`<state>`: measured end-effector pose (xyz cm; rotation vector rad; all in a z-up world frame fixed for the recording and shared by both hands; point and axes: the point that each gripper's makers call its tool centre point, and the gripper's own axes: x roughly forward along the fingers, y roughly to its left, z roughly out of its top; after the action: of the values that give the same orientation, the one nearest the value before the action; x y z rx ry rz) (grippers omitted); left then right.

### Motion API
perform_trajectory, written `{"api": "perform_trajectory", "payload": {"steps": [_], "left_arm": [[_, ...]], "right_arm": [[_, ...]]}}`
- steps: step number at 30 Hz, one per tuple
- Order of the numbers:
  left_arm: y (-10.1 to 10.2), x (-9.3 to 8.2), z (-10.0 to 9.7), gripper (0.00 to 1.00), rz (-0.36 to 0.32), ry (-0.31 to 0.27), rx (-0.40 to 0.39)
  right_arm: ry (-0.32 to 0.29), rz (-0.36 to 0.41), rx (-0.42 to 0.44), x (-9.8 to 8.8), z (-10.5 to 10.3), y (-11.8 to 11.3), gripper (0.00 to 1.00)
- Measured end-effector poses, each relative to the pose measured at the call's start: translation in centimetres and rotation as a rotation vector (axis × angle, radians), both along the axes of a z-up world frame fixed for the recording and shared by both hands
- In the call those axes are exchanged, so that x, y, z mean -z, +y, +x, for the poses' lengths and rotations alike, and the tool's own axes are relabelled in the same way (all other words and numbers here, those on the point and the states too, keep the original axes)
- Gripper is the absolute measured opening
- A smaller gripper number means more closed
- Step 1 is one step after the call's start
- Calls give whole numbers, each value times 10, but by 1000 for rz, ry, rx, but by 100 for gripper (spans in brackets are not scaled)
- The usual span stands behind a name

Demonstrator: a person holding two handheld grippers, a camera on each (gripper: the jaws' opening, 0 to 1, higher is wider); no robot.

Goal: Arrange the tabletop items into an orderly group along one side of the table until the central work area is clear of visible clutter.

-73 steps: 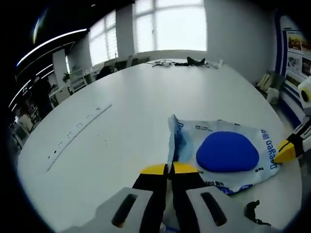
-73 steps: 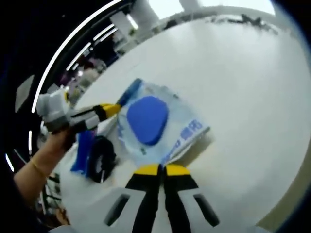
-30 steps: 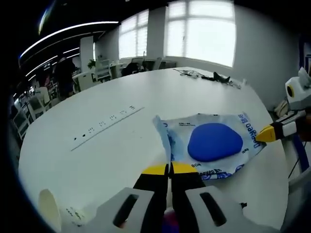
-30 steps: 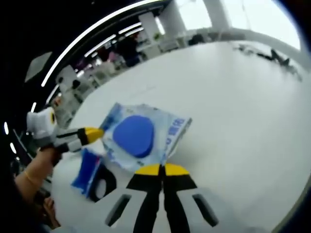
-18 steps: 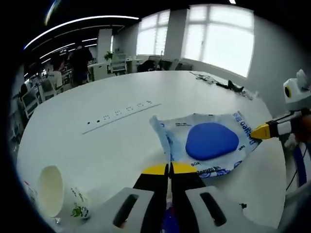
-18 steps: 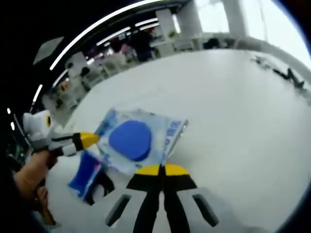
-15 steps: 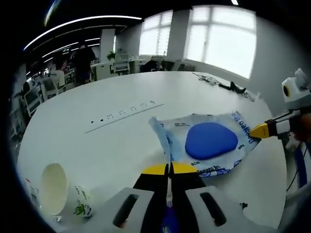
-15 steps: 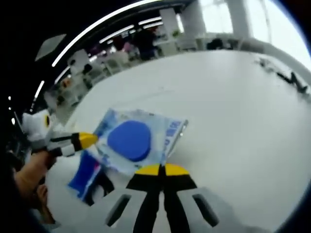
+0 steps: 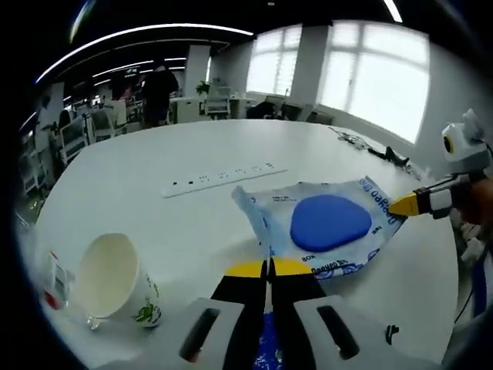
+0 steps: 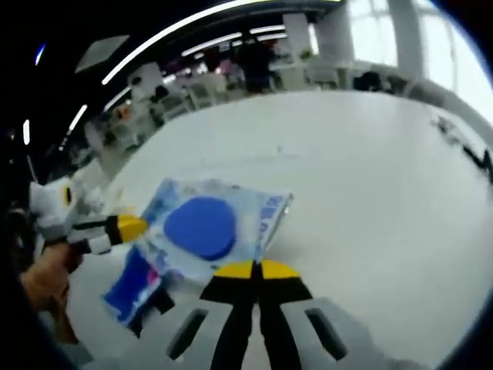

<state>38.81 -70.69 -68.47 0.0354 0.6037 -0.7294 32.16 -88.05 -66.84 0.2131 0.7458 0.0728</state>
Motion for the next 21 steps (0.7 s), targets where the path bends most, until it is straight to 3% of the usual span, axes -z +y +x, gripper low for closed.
{"api": "perform_trajectory", "payload": {"steps": [7,14,21], "left_arm": [[13,1,5,0,-33,19,-85],[27,8,6,0,24,-34,-121],[36,13,8,0,42,-34,-157]], "right_arm": [[-1,20,-13,4,16,8,0],[2,20,-43,8,32,20,0],[11,22,-50,18,43,27,0]]}}
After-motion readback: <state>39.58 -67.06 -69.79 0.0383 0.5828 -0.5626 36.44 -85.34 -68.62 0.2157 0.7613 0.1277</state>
